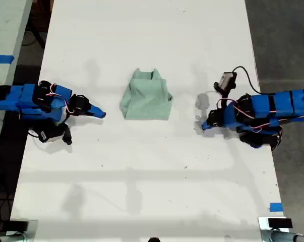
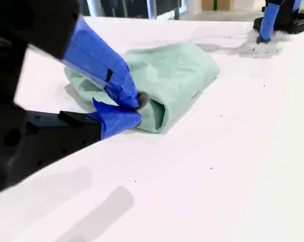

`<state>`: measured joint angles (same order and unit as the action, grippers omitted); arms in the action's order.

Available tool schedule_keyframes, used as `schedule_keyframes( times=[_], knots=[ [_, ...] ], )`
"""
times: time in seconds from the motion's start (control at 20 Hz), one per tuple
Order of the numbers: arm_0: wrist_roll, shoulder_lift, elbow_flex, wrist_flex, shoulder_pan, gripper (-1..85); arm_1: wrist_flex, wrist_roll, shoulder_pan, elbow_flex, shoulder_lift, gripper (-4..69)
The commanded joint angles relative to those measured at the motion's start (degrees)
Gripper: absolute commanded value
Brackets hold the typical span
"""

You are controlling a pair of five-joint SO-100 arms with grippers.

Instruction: Fold t shirt

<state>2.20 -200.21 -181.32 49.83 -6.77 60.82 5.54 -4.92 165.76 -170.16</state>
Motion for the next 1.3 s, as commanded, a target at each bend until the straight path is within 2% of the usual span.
schedule_keyframes(
  times=[0.0, 0.05, 0.1, 0.2, 0.25, 0.3, 0.35, 0.4, 0.5, 0.6, 0.8, 1.25],
  knots=[
    [-1.14, -5.1, -1.93, 0.97, 0.26, -0.2, 8.61, -3.43, -0.88, 11.87, -30.41, -1.6],
    [-1.93, -5.19, -2.11, 1.67, 0.97, -0.2, 11.78, 0.09, -2.2, 12.13, -30.85, -2.3],
    [-2.9, -5.19, -2.29, 2.02, 1.41, -0.2, 10.55, 1.67, -2.64, 12.57, -30.85, -2.3],
    [-9.58, -5.54, -2.2, 5.36, 2.46, 0.3, 13.45, 1.41, -3.78, 12.66, -30.85, -0.8],
    [-13.8, -5.62, -2.55, 8.26, 3.6, 3.2, 14.77, -0.79, -3.52, 12.57, -30.85, 6.6],
    [-16.0, -5.45, -3.43, 9.76, 5.36, 0.4, 14.85, 0.35, -1.93, 12.57, -30.85, 10.5],
    [-14.41, -5.45, -3.34, 9.14, 8.61, 4.2, 14.85, 1.76, 0.53, 12.57, -30.85, 10.6],
    [-11.25, -6.42, -2.55, 10.99, 10.2, 11.7, 14.85, 0.97, 2.64, 12.57, -30.85, 10.3],
    [-5.8, -6.24, -2.64, 11.16, 10.9, 16.7, 14.94, -1.67, 4.22, 12.57, -30.85, 10.5],
    [-5.63, -6.24, -2.72, 11.16, 12.48, 16.8, 14.94, 3.43, 3.78, 12.57, -30.85, 10.6],
    [-5.63, -6.24, -2.72, 11.16, 15.03, 16.8, 14.94, 3.34, 3.78, 12.57, -30.85, 10.6],
    [-5.89, -6.24, -2.72, 11.16, 15.03, 16.8, 15.03, 3.43, 3.69, 12.57, -30.85, 10.6]
  ],
)
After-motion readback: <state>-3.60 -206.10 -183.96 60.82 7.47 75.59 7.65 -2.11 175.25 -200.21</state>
